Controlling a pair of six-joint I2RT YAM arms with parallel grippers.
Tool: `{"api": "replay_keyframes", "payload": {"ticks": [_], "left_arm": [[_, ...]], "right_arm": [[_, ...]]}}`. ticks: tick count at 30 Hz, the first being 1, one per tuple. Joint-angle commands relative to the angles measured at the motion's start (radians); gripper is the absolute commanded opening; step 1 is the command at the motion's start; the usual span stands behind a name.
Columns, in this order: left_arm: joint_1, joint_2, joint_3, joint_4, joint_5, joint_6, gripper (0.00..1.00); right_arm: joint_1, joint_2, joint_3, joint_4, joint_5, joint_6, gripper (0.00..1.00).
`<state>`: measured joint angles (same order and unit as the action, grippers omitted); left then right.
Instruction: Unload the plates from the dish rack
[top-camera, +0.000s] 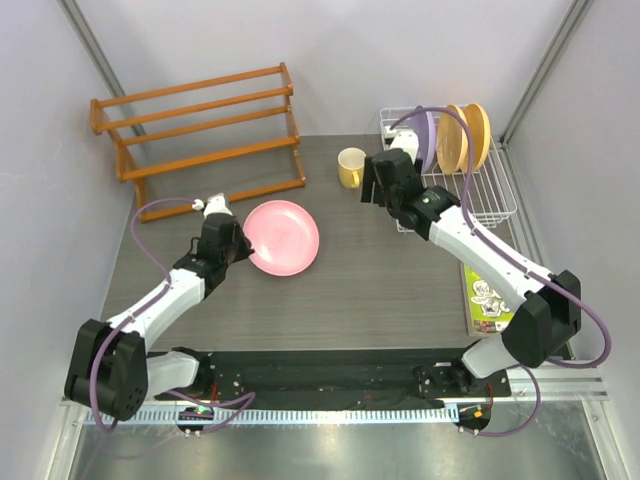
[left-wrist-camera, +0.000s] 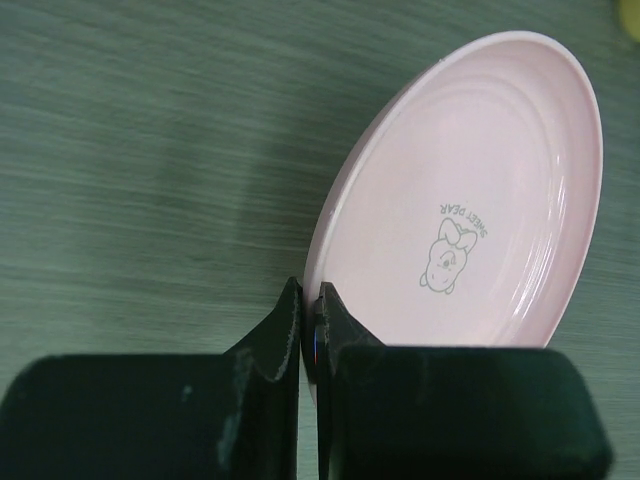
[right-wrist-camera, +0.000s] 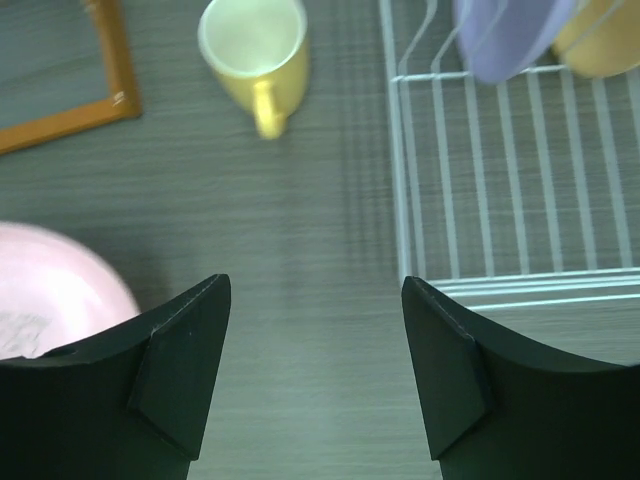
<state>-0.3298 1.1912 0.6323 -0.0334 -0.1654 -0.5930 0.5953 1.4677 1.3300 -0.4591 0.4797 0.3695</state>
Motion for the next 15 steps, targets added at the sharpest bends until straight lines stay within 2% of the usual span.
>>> {"api": "replay_keyframes", "payload": {"ticks": [1, 6, 10, 12, 13, 14, 15], "left_arm": [[-0.002, 0.047, 0.001, -0.048, -0.089, 0.018, 0.00], [-0.002, 0.159, 0.024, -0.062, -0.059, 0.019, 0.00], [-0.002, 0.191, 0.023, -0.094, -0.054, 0.013, 0.00], [-0.002, 0.183, 0.017, -0.115, -0.074, 0.013, 0.11], [-0.002, 0.167, 0.014, -0.115, -0.075, 0.016, 0.36], [0.000, 0.153, 0.004, -0.117, -0.080, 0.016, 0.50], [-0.002, 0.136, 0.001, -0.117, -0.088, 0.016, 0.57]], "right_arm": [[-0.061, 0.054, 0.115, -0.021, 0.166, -0.108, 0.75], [-0.179, 0.150, 0.216, -0.024, 0.213, -0.158, 0.75], [-0.261, 0.232, 0.305, -0.027, 0.229, -0.182, 0.75], [-0.278, 0.293, 0.362, -0.026, 0.261, -0.217, 0.74], [-0.293, 0.316, 0.383, -0.015, 0.267, -0.233, 0.74], [-0.295, 0.345, 0.406, -0.012, 0.301, -0.244, 0.73], [-0.299, 0.391, 0.443, -0.001, 0.313, -0.282, 0.73]]}}
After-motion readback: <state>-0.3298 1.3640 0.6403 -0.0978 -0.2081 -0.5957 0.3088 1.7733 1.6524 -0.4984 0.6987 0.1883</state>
